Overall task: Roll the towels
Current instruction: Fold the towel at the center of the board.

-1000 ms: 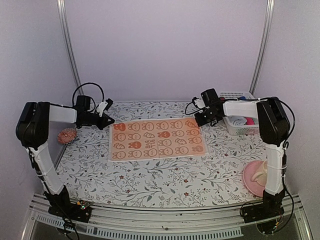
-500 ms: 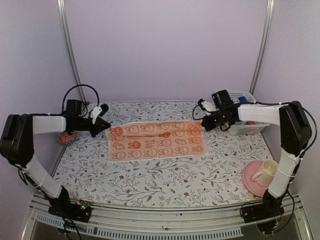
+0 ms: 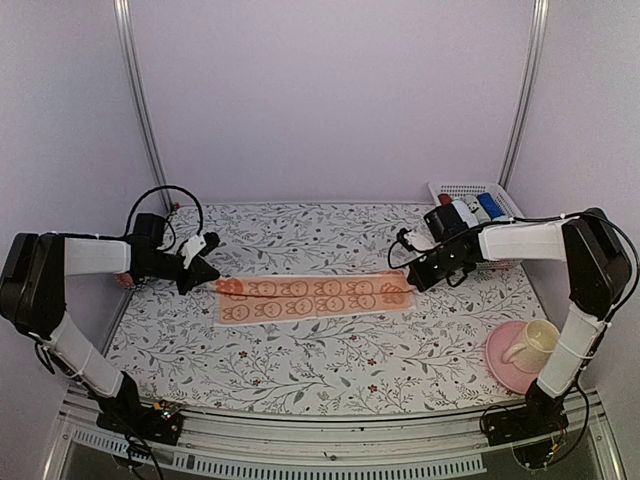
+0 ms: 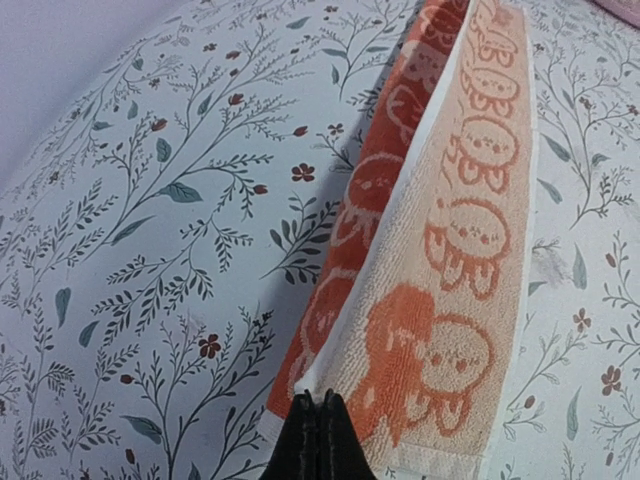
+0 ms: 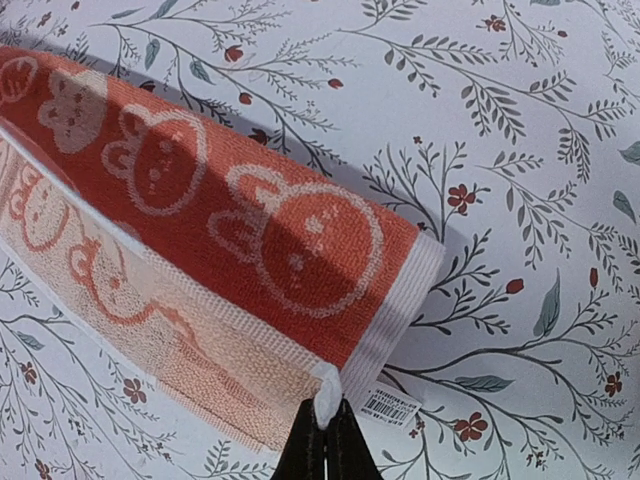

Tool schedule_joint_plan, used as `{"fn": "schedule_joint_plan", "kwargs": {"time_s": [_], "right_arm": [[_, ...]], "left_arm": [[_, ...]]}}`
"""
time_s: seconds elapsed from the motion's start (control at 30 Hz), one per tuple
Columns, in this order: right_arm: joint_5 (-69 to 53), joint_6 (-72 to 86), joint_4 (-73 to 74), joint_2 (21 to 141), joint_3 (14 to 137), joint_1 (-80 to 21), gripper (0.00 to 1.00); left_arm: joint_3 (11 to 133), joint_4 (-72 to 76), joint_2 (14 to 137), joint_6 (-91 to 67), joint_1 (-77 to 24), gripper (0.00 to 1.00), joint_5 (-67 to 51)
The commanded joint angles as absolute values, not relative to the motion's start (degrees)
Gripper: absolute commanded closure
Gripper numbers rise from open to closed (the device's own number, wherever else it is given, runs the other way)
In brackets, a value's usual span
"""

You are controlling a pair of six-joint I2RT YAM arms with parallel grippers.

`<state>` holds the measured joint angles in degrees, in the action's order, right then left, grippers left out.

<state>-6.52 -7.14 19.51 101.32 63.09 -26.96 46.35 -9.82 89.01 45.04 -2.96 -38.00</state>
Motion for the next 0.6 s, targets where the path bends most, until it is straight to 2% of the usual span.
{"fn": "schedule_joint_plan", "kwargs": {"time_s": [0.0, 0.33, 0.47, 0.57], "right_arm": [[-5.4, -7.0, 20.2, 98.7, 62.1, -27.0, 0.98], [-3.8, -7.2, 20.9, 100.0, 63.1, -27.1, 0.98], [-2.4, -7.5, 21.8, 100.7, 63.4, -27.4, 0.97], [-2.2, -7.8, 21.9, 101.4, 63.3, -27.8, 0.97]], "left_arm": [[45.3, -13.8, 87.3, 49.3, -3.2, 1.0, -36.9], [42.2, -16.6, 86.3, 54.2, -5.5, 1.0, -34.5], [42.4, -18.3, 86.7, 55.3, -6.5, 0.91, -34.2], [42.8, -20.1, 86.8, 56.5, -6.7, 0.89, -34.5]]}}
